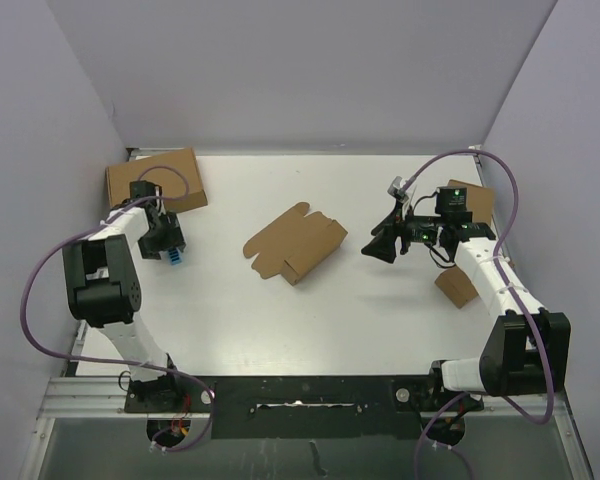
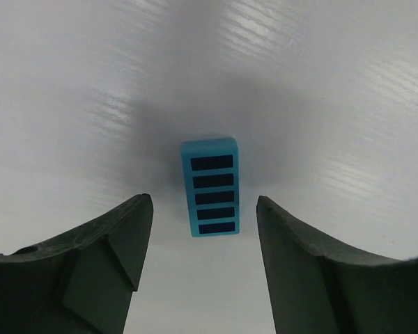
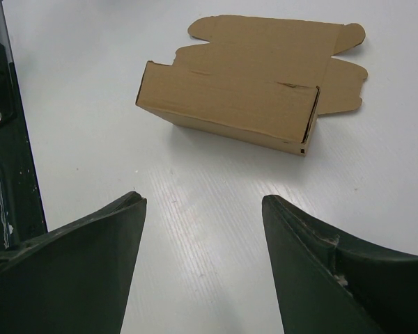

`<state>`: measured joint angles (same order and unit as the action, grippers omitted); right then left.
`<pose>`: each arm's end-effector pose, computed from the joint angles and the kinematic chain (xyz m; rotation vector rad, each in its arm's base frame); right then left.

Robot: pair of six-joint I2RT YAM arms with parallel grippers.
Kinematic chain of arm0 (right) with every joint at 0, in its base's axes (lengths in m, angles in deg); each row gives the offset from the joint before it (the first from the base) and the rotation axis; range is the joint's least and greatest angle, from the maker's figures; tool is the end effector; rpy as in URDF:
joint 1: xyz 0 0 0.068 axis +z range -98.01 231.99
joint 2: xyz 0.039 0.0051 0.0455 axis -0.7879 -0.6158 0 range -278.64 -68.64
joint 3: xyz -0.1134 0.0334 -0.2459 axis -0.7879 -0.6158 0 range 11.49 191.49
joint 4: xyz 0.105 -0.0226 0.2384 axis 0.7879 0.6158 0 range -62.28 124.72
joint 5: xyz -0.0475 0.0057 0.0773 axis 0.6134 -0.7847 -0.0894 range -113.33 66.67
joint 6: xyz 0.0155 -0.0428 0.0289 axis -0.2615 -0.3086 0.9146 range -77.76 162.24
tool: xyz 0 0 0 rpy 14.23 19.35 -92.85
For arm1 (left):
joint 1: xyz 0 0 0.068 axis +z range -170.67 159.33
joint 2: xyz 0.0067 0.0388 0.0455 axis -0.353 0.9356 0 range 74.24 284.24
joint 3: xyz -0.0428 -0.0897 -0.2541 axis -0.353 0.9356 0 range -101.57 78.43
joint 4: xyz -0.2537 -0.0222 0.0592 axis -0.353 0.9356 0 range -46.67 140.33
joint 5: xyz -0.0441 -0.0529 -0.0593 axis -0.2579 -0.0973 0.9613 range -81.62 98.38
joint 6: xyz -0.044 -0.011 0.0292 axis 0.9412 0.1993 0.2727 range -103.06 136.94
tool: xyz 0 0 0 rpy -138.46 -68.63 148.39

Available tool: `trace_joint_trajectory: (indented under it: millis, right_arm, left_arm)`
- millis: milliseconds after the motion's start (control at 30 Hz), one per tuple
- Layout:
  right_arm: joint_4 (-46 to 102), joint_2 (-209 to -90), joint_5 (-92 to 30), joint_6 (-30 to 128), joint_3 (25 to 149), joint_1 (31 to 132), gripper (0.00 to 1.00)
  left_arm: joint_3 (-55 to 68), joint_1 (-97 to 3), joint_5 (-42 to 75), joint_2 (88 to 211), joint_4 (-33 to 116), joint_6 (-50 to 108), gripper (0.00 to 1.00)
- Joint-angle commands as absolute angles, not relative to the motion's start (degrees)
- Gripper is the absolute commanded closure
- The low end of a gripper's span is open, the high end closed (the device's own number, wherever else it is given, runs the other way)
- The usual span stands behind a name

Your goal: Fold the paper box

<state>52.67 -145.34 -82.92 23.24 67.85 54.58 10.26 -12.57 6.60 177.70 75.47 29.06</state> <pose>0.2729 0.0430 0.2762 -0.8529 1.9117 1.0352 0.3544 0.0516 0.1765 -0.4906 2.7025 0.0234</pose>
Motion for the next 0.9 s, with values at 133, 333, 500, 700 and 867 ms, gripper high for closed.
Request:
trace_joint_trajectory:
  millis: [133, 333, 500, 700, 867]
  right_arm:
    - [51.9, -145.9, -84.1, 23.0, 68.4, 54.2, 0.32]
    - [51.8, -145.8, -84.2, 23.0, 68.4, 54.2, 0.32]
    - [51.9, -145.8, -84.3, 23.0, 68.4, 54.2, 0.32]
    - [51.8, -146.0, -84.6, 23.1, 68.3, 54.2, 0.32]
    - [51.8, -146.5, -84.7, 23.3, 68.4, 54.1, 0.32]
  left_arm:
    - [4.6, -12.9, 3.7, 183.2, 78.8, 31.1, 0.49]
    - [4.3, -14.1, 2.4, 183.8, 79.7, 31.4, 0.62]
    - [4.0, -14.6, 2.9, 183.9, 80.5, 31.4, 0.86]
    - [4.4, -16.3, 8.5, 178.5, 79.3, 31.9, 0.96]
    - [7.2, -19.0, 16.8, 173.7, 75.3, 32.4, 0.97]
